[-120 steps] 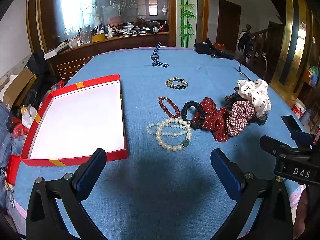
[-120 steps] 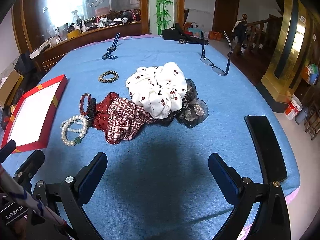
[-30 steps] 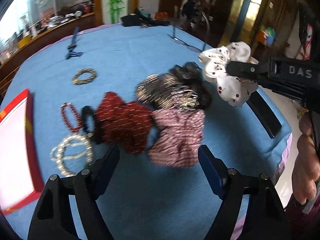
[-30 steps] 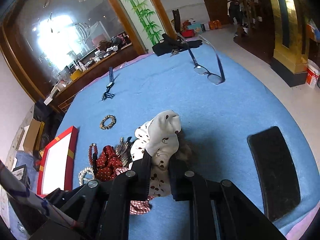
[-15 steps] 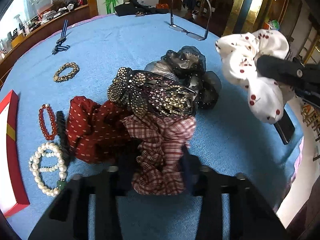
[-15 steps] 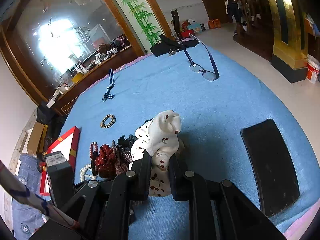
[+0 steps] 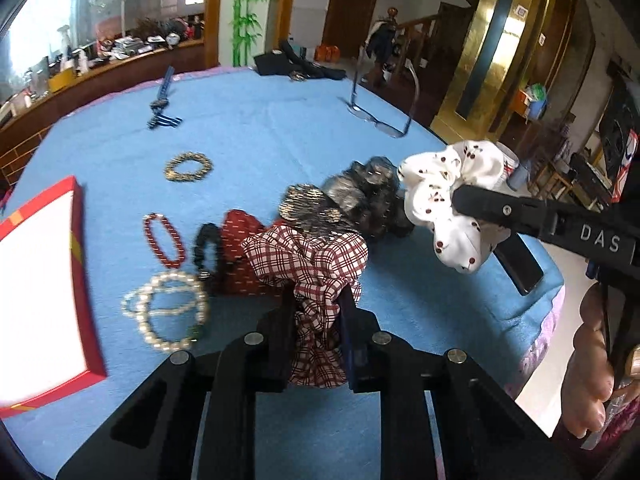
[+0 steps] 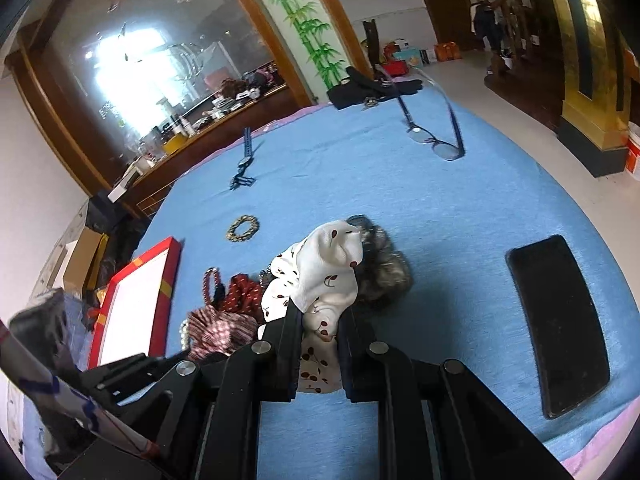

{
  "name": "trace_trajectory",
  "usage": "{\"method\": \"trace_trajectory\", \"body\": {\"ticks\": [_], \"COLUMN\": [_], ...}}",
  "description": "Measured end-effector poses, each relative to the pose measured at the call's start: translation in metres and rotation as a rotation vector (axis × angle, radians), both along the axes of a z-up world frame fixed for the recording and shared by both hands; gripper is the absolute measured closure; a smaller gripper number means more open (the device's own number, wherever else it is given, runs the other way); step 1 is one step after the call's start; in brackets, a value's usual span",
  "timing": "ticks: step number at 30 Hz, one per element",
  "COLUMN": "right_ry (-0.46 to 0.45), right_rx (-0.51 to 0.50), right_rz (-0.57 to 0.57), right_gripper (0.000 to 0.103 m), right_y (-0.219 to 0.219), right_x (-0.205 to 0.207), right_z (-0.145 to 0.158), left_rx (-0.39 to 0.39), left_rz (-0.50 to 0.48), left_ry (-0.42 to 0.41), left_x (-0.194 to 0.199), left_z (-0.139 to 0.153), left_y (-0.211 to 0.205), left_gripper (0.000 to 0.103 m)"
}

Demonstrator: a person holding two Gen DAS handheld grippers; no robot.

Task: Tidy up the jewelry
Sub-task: 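Carry both scrunchies over the red-framed white tray and lower them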

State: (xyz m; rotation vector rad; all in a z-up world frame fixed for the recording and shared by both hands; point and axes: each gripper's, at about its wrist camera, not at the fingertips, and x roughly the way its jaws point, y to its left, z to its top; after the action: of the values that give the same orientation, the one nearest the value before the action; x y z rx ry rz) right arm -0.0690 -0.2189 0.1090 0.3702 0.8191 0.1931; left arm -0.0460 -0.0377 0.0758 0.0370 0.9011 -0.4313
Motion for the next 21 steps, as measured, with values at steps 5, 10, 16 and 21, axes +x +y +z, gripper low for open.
{"method": "trace_trajectory", "body": {"ticks": [5,10,16,21], "right_ry": [0.004,0.011,0.020,0.025], "right_rx": [-0.014,-0.030,-0.049,-0.074], "right_rz": [0.023,0.047,0.084,0.134], "right_gripper": [0.086,0.086,0.086,0.086], "right_y": [0.015,0.029,0.050,0.076], "right_x": [-0.001,-0.001,0.001,0.003], "right_z": [0.000,-0.001,0.000,0.003], "left_rx": [-0.005,-0.017,-0.040,-0.053], "left_rz": [0.030,0.056,0.103,0.152], "left_ry": [-0.007,-0.006,-0.007,-0.017], "left_x": [-0.004,-0.008,-0.008,-0.005], "left_z": [0.000,0.000,0.002,0.005], "left_y": [0.015,0.030,0.053,0.078], "left_gripper": [0.085,0.085,0.085,0.085]}}
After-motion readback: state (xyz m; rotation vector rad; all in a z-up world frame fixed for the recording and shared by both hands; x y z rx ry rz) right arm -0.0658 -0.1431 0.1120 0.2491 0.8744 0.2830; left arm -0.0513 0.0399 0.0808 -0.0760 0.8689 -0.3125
